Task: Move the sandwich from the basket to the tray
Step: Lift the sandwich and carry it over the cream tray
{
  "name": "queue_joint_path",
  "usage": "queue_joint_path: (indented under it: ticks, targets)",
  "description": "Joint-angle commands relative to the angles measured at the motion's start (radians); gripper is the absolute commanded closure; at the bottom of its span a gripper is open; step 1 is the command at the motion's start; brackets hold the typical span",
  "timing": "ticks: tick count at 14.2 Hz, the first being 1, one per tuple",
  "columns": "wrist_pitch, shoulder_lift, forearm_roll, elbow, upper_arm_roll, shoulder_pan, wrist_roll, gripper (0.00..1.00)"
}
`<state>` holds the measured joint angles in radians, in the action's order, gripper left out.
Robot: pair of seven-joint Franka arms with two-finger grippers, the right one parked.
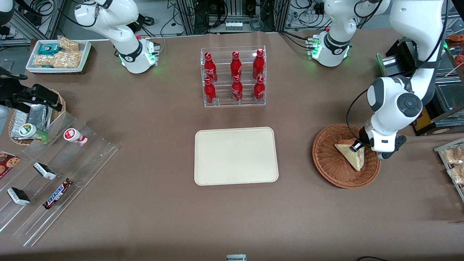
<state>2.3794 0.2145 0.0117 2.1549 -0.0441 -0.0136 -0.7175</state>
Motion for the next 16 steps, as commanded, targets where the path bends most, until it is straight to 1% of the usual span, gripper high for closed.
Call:
queue_joint_path:
  ticks: [1,3,5,7,10,14,16]
  targets:
    - [-0.208,0.058,-0.004,-0.217,0.000,-0.090,-0.003,0.99]
    - [-0.288,0.117,-0.021,-0.327,0.000,-0.188,-0.019,0.99]
    - [-0.289,0.158,-0.041,-0.389,0.000,-0.283,-0.023,0.97]
    - [-0.281,0.204,-0.033,-0.435,0.000,-0.386,-0.033,0.95]
    - [-0.281,0.313,-0.030,-0.571,0.001,-0.529,-0.031,0.94]
    - [-0.252,0.419,-0.023,-0.687,0.003,-0.650,-0.028,0.93]
    - [-0.230,0.463,0.011,-0.716,0.003,-0.690,-0.063,0.93]
